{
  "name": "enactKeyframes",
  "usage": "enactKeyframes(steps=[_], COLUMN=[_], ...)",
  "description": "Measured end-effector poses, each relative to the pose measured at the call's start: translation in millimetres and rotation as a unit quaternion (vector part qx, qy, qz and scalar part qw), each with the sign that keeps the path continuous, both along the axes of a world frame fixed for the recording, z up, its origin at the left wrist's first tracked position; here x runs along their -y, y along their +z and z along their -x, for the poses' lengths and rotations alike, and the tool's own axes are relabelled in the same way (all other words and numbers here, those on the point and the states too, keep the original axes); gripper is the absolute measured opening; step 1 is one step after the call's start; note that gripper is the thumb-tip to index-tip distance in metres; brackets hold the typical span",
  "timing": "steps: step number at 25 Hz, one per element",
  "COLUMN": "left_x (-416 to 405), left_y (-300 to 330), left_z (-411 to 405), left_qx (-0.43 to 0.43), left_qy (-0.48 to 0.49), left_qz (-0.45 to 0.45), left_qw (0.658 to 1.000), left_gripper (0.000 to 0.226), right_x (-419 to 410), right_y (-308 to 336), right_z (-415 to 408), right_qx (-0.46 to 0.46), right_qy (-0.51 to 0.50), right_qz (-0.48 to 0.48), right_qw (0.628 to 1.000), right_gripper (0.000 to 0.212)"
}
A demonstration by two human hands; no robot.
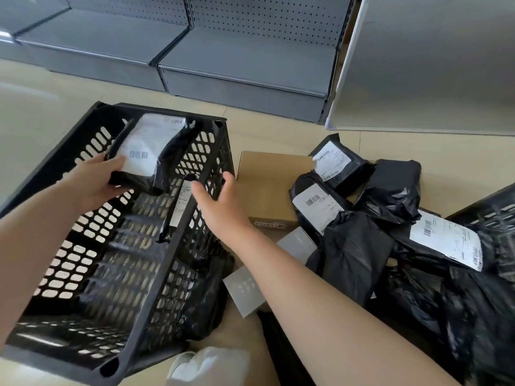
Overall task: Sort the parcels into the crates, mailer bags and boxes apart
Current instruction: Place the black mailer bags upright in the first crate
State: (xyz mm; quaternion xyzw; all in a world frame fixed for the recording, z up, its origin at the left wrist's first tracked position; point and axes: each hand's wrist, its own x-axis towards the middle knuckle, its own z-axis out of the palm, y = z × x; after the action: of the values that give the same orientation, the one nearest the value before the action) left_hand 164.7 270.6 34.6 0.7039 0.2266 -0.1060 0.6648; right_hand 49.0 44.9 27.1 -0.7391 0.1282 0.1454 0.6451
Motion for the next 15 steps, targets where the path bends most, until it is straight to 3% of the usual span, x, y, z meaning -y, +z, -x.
enactKeyframes(steps=[5, 12, 15], left_x=[-46.9, -53.7, -47.6], left_y=[-62.3, -113.7, -131.2], left_z=[-3.9, -0.7, -8.6], left_qx=[-0.081, -0.077, -0.069], left_qy=[0.063, 0.112, 0.099], left_qz=[-0.099, -0.129, -0.217], left_qw=[0.99, 0.982, 0.969], left_gripper=[0.038, 0.041, 0.046], right_x=[-20.0, -34.6, -38.9], right_y=[-24.8, -49.3, -56.5], right_z=[4.0, 12.2, 16.0], right_qx=[-0.013, -0.004, 0.007], right_qy=[0.076, 0.03, 0.009], right_qz=[0.041, -0.007, -0.017], right_qw=[0.996, 1.0, 1.0], right_gripper=[0.08, 0.072, 0.069])
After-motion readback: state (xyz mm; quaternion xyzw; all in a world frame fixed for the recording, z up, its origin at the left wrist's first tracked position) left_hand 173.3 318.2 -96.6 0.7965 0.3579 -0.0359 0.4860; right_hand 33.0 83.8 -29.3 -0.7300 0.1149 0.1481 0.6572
